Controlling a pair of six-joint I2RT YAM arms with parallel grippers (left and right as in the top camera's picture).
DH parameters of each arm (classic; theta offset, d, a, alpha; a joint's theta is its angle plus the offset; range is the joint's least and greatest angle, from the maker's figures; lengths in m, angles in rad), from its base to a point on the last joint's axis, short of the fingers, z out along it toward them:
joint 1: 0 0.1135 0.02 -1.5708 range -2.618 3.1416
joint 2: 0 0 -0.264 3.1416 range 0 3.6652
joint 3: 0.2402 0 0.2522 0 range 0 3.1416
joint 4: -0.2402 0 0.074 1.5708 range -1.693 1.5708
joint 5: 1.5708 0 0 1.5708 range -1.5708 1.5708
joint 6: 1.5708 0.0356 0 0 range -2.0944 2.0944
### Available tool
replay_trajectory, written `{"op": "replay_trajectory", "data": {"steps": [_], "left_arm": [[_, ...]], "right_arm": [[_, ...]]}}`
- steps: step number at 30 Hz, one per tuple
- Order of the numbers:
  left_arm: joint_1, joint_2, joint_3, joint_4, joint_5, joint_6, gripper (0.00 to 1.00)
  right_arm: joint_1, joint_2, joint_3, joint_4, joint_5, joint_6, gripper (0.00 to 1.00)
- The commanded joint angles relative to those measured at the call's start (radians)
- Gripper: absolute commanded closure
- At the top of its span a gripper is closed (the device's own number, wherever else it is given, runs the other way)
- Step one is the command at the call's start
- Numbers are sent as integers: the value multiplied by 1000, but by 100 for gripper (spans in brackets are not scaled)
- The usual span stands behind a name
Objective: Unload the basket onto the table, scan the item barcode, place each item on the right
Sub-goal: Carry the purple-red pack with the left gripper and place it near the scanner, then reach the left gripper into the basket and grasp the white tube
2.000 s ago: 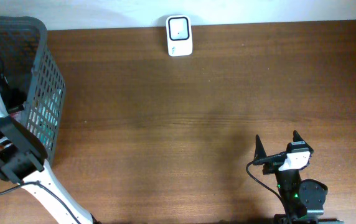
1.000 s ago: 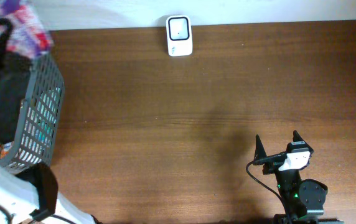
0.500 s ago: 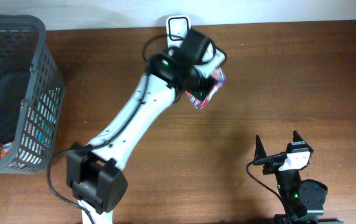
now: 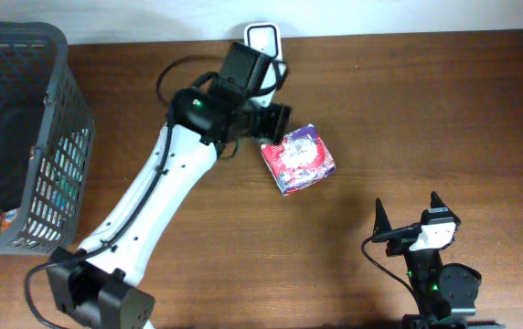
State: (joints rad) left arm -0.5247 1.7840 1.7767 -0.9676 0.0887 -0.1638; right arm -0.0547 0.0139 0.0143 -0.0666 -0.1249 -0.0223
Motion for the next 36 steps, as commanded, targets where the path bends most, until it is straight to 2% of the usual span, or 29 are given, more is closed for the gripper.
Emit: {"op": "replay_trajectory", "data": {"steps": [1, 4, 7, 9, 11, 13, 15, 17, 19, 21, 22, 23, 24, 27, 30, 31, 33, 36], "left_arm": [[-17, 96, -85, -74, 113, -356, 22], [-55, 249, -126, -42, 119, -427, 18], [-56, 349, -126, 23, 156, -466, 20], [-56, 390, -126, 114, 158, -465, 33], [-56, 406, -127, 175, 129, -424, 71], [-53, 406, -126, 191, 5, -267, 98], [-47, 406, -97, 201, -14, -35, 100], [-47, 404, -13, 190, -7, 111, 100], [-43, 404, 33, 190, -8, 116, 87], [-42, 404, 39, 187, -6, 81, 47], [-42, 402, 50, 177, -6, 49, 36], [-39, 387, 95, 137, 1, 2, 18], [-33, 359, 146, 92, 1, -27, 14], [-28, 251, 312, -4, -1, -30, 12], [34, 73, 439, -93, -66, -29, 1], [99, -23, 443, -134, -98, -29, 1], [269, -203, 443, -243, -257, -29, 1], [623, -338, 443, -400, -375, -29, 0]], "right_arm": [[-4, -8, -9, -2, 5, 3, 1], [-4, -8, -9, -2, 5, 3, 2], [-4, -8, -9, -2, 5, 3, 1], [-4, -8, -9, -2, 5, 3, 1], [-4, -8, -9, -2, 5, 3, 1], [-4, -8, -9, -2, 5, 3, 1], [-4, -8, -9, -2, 5, 3, 1], [-4, -8, -9, -2, 5, 3, 1], [-4, -8, -9, -2, 5, 3, 1], [-4, -8, -9, -2, 5, 3, 1], [-4, -8, -9, -2, 5, 3, 1], [-4, -8, -9, -2, 5, 3, 2], [-4, -8, -9, -2, 5, 3, 1], [-4, -8, -9, -2, 5, 3, 1], [-4, -8, -9, -2, 5, 3, 1], [-4, -8, -9, -2, 5, 3, 2], [-4, -8, -9, -2, 5, 3, 1], [-4, -8, -9, -2, 5, 3, 1]]}}
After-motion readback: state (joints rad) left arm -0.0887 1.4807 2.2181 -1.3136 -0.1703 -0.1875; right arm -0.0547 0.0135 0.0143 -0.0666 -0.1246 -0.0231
